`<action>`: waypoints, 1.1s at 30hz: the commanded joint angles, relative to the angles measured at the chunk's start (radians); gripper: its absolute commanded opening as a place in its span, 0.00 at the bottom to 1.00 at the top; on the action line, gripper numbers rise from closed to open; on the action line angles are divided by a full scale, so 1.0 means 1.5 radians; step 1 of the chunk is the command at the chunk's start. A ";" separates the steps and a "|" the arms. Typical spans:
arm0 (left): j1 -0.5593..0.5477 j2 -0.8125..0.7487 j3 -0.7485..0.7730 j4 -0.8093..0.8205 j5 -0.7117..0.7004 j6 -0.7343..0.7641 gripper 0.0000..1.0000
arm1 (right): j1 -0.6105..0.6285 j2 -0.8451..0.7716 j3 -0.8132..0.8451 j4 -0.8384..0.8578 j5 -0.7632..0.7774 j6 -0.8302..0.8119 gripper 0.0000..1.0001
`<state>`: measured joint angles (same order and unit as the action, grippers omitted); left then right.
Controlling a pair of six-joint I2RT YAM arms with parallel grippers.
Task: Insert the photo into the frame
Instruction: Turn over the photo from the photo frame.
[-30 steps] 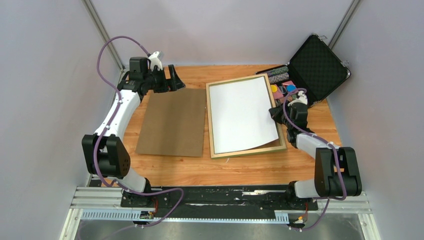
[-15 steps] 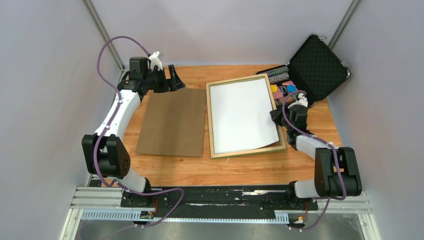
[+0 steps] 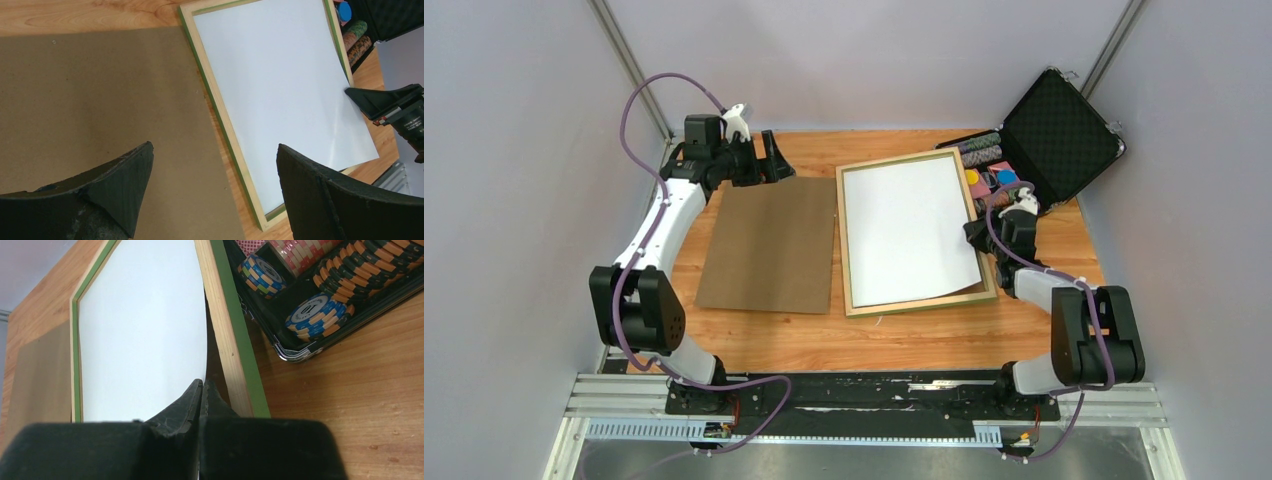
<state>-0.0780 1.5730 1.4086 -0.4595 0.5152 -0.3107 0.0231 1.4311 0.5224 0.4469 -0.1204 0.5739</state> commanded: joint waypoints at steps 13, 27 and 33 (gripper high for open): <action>0.003 0.005 0.012 0.015 0.010 0.010 1.00 | -0.001 0.011 0.022 0.044 0.017 -0.009 0.04; 0.002 0.004 0.007 0.010 0.012 0.016 1.00 | -0.001 0.008 0.029 0.042 0.017 -0.027 0.11; 0.003 0.004 0.005 0.008 0.012 0.018 1.00 | -0.002 -0.006 0.027 0.041 0.022 -0.034 0.13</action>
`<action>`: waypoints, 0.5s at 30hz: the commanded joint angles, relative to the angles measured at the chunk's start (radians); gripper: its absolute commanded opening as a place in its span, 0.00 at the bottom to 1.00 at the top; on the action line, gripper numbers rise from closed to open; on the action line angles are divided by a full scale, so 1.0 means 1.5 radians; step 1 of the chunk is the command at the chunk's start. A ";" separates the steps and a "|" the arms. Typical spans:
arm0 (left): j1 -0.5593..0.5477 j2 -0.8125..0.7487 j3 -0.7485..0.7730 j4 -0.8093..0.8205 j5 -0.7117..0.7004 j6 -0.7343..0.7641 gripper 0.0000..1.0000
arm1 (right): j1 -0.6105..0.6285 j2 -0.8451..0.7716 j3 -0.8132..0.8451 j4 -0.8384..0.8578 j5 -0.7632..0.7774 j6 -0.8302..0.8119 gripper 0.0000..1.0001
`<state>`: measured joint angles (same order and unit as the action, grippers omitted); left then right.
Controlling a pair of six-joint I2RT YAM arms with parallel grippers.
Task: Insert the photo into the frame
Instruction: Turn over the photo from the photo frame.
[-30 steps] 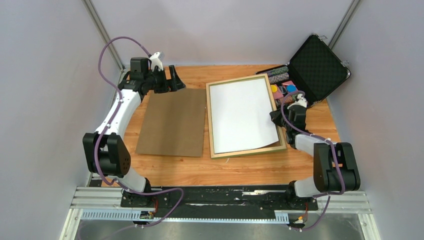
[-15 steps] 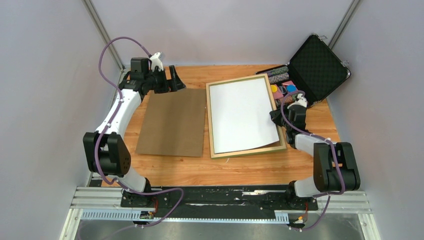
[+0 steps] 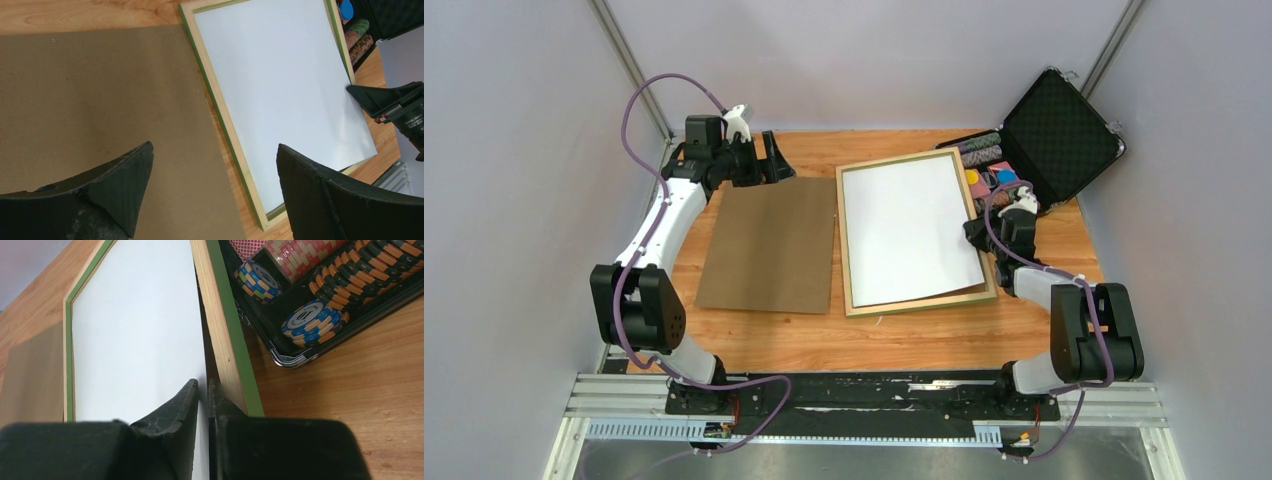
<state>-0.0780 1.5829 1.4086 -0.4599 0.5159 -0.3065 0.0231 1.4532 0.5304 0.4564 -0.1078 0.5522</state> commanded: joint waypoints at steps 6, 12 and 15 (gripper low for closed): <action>0.003 -0.006 0.002 0.006 0.013 0.018 1.00 | -0.002 -0.036 0.019 0.030 0.017 -0.026 0.15; 0.003 -0.008 0.002 0.003 0.015 0.020 1.00 | -0.003 -0.050 0.017 0.025 0.017 -0.031 0.21; 0.003 -0.008 0.002 0.003 0.016 0.019 1.00 | -0.004 -0.054 0.018 0.023 0.019 -0.034 0.23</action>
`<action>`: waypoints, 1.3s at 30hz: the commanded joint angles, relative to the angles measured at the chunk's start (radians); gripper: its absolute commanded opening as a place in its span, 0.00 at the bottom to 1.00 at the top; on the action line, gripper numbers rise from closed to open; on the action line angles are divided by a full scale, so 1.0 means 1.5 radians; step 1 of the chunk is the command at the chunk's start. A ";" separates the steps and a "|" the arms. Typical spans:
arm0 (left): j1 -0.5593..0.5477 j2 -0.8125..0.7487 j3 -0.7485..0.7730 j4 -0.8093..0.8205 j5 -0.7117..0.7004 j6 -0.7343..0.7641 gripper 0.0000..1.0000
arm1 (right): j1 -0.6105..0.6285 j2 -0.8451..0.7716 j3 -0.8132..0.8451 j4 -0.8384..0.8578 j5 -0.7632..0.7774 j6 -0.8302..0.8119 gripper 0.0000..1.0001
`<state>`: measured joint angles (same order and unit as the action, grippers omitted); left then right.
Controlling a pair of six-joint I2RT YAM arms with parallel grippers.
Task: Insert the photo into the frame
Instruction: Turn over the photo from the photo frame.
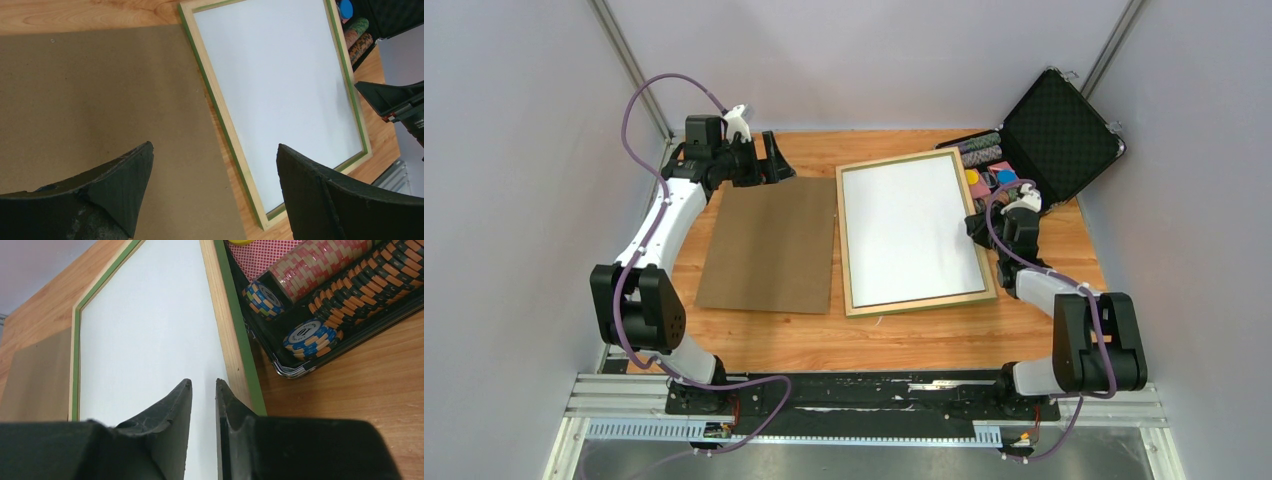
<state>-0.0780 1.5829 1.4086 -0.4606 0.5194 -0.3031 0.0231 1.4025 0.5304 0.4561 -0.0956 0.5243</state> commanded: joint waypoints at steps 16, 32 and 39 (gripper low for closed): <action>0.003 -0.019 -0.007 -0.016 -0.038 0.058 1.00 | -0.004 -0.034 0.046 0.031 -0.040 -0.066 0.61; 0.058 -0.024 -0.035 -0.083 -0.181 0.216 1.00 | 0.142 -0.033 0.164 -0.043 -0.021 -0.285 0.70; 0.155 0.046 0.016 -0.206 -0.152 0.295 1.00 | 0.301 0.029 0.260 -0.102 -0.022 -0.419 0.73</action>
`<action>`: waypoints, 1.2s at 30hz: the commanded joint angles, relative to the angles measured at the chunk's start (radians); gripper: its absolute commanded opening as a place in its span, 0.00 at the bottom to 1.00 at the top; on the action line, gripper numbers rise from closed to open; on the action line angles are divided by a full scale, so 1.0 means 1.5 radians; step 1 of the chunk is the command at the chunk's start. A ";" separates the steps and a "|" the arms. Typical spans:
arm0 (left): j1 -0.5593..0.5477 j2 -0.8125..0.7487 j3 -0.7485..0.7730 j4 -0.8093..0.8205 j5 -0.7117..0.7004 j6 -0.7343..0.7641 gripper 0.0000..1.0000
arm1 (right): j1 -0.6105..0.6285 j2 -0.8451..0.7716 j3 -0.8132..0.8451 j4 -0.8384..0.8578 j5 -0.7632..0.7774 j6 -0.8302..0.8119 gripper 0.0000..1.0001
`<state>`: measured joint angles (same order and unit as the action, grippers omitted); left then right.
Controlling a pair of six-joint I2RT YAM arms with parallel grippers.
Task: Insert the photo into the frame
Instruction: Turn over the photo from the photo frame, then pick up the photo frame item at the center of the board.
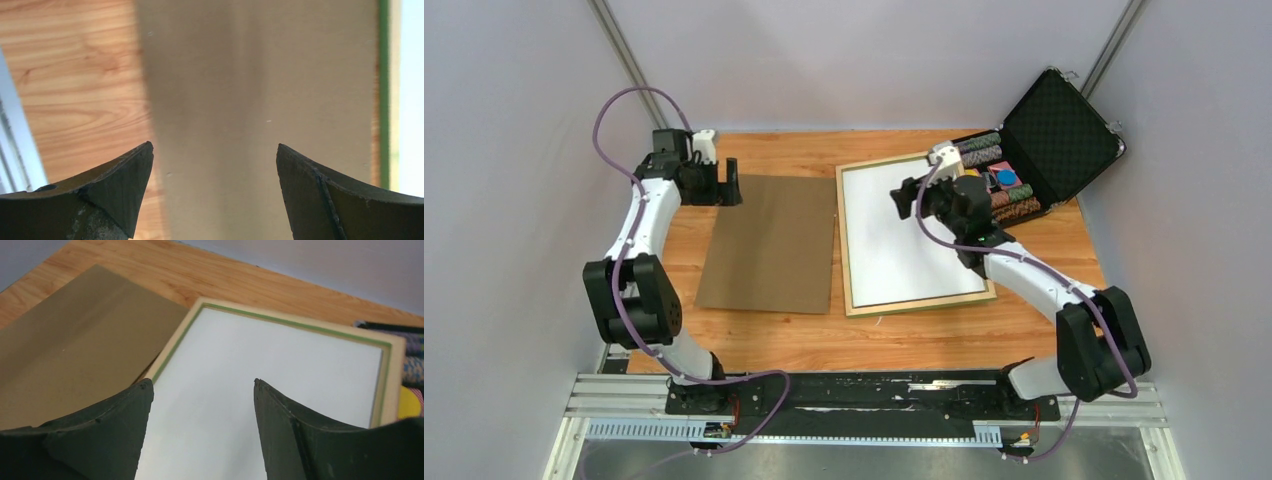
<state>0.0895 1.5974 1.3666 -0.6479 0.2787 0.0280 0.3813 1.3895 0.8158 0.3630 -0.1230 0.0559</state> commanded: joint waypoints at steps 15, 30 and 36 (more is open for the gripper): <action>0.151 0.201 0.101 -0.175 0.118 0.138 1.00 | 0.238 0.345 0.426 -0.299 -0.090 -0.131 0.75; 0.159 0.275 0.119 -0.191 0.171 0.175 1.00 | 0.242 0.454 0.478 -0.342 -0.108 -0.012 0.74; 0.163 0.299 0.126 -0.208 0.225 0.185 0.98 | 0.242 0.478 0.481 -0.345 -0.116 -0.005 0.73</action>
<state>0.3176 2.0350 1.5146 -0.9310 0.5358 0.2661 0.7448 2.0808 1.4925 -0.1608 -0.2752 0.0189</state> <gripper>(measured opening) 0.988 0.737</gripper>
